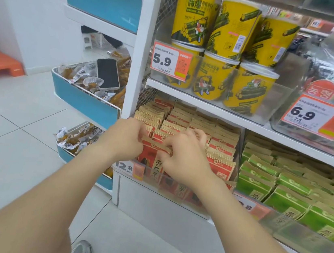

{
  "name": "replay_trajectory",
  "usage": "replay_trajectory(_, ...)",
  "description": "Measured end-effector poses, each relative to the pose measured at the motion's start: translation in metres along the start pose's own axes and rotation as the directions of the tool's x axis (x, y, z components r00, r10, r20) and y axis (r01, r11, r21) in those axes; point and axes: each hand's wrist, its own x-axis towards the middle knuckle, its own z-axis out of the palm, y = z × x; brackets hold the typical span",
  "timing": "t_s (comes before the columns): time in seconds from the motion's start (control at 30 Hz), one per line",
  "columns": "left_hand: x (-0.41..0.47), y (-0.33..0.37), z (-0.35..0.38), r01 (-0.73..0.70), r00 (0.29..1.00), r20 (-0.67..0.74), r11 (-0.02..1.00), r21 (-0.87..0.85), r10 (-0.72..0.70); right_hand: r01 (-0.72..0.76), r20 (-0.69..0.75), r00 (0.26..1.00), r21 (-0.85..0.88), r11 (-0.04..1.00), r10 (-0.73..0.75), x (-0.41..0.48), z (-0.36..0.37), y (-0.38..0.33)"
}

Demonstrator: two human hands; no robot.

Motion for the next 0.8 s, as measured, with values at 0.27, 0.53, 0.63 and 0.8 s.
replay_trajectory(0.27, -0.01, 0.026, -0.007, -0.009, 0.985, -0.165, 0.952, -0.307, -0.044, 0.064, -0.459, 0.859, 0.535, 0.842, 0.227, -0.004, -0.019, 0.0)
replay_trajectory(0.53, -0.015, 0.054, -0.005, -0.236, 0.946, -0.324, 0.695, -0.679, 0.004, 0.141, -0.445, 0.781, 0.809, 0.57, 0.439, 0.0, -0.065, 0.003)
replay_trajectory(0.63, -0.018, 0.068, 0.001, -0.19, 0.954, -0.286, 0.57, -0.8, -0.084, 0.11, -0.331, 0.799, 0.901, 0.419, 0.502, -0.008, -0.065, 0.0)
replay_trajectory(0.8, -0.026, 0.096, 0.014, -0.157, 0.943, -0.267, 0.442, -0.883, -0.199, 0.081, -0.369, 0.795, 0.852, 0.518, 0.482, -0.023, -0.043, 0.011)
